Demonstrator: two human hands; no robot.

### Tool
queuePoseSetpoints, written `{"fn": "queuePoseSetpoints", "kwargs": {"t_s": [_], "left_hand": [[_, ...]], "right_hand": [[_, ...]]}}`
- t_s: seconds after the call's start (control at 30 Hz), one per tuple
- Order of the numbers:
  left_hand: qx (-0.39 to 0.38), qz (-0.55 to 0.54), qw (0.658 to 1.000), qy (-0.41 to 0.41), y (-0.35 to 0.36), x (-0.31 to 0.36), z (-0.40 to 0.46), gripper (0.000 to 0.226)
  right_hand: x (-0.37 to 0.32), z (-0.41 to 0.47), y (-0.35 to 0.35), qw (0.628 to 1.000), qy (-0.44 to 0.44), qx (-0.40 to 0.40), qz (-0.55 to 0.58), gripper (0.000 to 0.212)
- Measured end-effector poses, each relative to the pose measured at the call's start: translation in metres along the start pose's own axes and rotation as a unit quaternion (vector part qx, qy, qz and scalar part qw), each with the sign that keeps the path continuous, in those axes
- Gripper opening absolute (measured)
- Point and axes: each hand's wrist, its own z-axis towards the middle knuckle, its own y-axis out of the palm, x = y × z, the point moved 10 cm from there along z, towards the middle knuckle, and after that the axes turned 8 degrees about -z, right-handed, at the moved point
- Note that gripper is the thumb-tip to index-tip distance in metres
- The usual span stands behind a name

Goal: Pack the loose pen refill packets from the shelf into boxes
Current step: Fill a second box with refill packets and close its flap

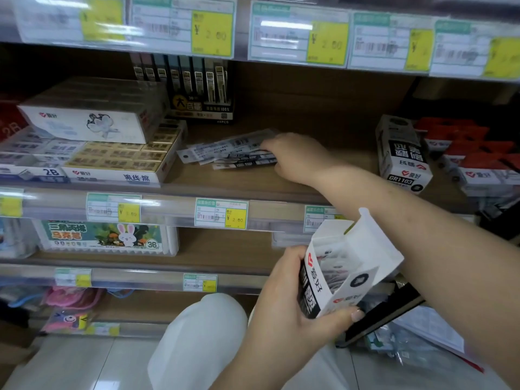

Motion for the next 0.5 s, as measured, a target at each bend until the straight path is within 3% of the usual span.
{"fn": "queuePoseSetpoints", "kwargs": {"t_s": [0.13, 0.5], "left_hand": [[0.006, -0.014, 1.0, 0.004, -0.003, 0.001, -0.001, 0.054], [0.007, -0.027, 0.999, -0.018, -0.002, 0.001, -0.007, 0.054]], "right_hand": [[0.0, -0.011, -0.013, 0.997, -0.013, 0.056, -0.043, 0.038], [0.013, -0.04, -0.04, 0.994, 0.043, 0.099, -0.016, 0.041]]}}
